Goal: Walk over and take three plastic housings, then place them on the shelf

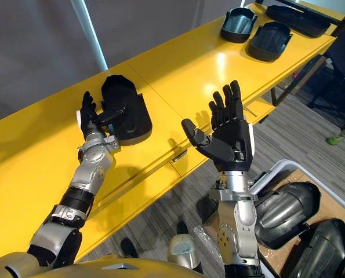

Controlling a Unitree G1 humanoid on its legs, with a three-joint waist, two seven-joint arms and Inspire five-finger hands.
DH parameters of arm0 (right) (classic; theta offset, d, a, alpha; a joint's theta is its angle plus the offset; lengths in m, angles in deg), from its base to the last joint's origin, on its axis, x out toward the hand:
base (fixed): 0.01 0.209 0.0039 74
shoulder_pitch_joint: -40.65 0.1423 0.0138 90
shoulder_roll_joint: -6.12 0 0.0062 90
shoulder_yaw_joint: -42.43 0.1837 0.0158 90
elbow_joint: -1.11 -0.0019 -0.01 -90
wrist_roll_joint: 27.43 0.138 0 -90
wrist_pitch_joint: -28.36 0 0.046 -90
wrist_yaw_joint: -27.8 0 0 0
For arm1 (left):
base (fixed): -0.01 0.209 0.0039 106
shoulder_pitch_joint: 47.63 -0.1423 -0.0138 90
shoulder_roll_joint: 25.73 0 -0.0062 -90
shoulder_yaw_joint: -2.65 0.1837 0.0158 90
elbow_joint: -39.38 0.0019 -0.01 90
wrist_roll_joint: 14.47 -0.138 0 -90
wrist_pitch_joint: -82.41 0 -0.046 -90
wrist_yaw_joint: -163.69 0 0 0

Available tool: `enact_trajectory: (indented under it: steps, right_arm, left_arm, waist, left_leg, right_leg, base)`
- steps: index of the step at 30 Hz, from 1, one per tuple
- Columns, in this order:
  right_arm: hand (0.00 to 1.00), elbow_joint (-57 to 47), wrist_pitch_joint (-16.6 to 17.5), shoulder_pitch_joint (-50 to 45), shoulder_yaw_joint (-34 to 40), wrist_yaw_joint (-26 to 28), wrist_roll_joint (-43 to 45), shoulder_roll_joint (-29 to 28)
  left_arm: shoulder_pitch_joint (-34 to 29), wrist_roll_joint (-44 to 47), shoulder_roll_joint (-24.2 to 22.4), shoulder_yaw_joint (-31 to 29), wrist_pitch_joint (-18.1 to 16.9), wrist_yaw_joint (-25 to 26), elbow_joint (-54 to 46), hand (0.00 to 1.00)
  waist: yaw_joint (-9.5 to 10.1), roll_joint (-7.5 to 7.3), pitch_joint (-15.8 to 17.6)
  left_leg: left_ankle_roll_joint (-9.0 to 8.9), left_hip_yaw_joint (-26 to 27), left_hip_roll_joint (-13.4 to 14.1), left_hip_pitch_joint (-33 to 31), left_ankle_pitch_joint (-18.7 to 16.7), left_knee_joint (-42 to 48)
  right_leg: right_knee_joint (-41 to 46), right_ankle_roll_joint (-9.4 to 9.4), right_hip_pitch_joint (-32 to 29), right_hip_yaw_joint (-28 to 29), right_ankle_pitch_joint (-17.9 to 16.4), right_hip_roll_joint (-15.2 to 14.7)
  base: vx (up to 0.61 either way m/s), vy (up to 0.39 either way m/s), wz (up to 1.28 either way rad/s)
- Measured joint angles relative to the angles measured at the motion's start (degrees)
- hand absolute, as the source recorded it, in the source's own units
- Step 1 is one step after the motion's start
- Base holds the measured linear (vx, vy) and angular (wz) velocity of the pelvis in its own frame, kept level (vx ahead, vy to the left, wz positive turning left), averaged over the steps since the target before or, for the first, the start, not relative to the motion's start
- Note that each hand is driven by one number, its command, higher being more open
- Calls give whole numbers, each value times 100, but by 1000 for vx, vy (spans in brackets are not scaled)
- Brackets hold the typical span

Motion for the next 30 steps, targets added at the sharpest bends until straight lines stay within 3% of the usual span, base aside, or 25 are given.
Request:
enact_trajectory:
  steps: [2, 6, 9, 12, 15, 26, 30]
  right_arm:
    - [100, 2, 30, 156, -139, -120, -30, -3]
    - [100, 17, 108, 415, -349, -270, -50, -23]
    - [100, 57, 109, 644, -569, -321, -65, -71]
    - [100, 398, 86, 909, -768, -322, -301, -90]
    - [100, 560, -40, 1089, -897, -172, -268, -92]
    - [100, 1333, -933, 1690, -2458, 431, -266, -202]
    - [100, 1562, -1191, 1679, -2650, 426, -272, -248]
  left_arm:
    - [-407, 23, -96, 2, -18, -19, -660, 100]
    - [-566, -60, -172, -4, -37, 117, -1848, 100]
    - [-571, -411, -140, -113, -268, 211, -2814, 100]
    - [-750, -178, 37, -309, -511, -213, -3571, 100]
    - [-1122, 139, 48, -364, -717, -529, -4046, 100]
    - [-2927, 252, -12, -753, -1573, -1273, -4846, 100]
    - [-3519, 4, -44, -938, -1502, -1805, -4844, 100]
  waist:
    - [43, 5, -3]
    - [208, 26, -16]
    - [311, 153, -100]
    - [415, 335, -222]
    - [537, 397, -286]
    - [1006, 101, -479]
    - [1122, 75, -494]
  left_leg:
    - [-3, -53, 0, -2, 22, -8]
    - [4, -162, -9, -18, 58, -8]
    - [23, -256, -30, -64, 97, -8]
    - [46, -463, -81, -78, 138, -9]
    - [52, -554, -98, -70, 173, -79]
    - [52, -1062, -158, -59, 436, -343]
    - [44, -1150, -211, -81, 435, -353]
  right_leg:
    - [0, 0, 21, -66, 0, 0]
    - [0, -3, 57, -156, 1, -9]
    - [0, -3, 67, -256, 2, -35]
    - [-79, -3, 212, -485, 3, -84]
    - [-96, -3, 257, -595, 3, -96]
    - [-272, -24, 529, -1148, 16, -92]
    - [-273, -40, 560, -1255, 1, -137]
  base:
    - [-11, 0, 11]
    - [-18, 5, 13]
    - [-11, 11, 17]
    - [-9, 15, 32]
    - [-19, 9, 21]
    - [-11, -2, 24]
    - [-22, 28, 15]
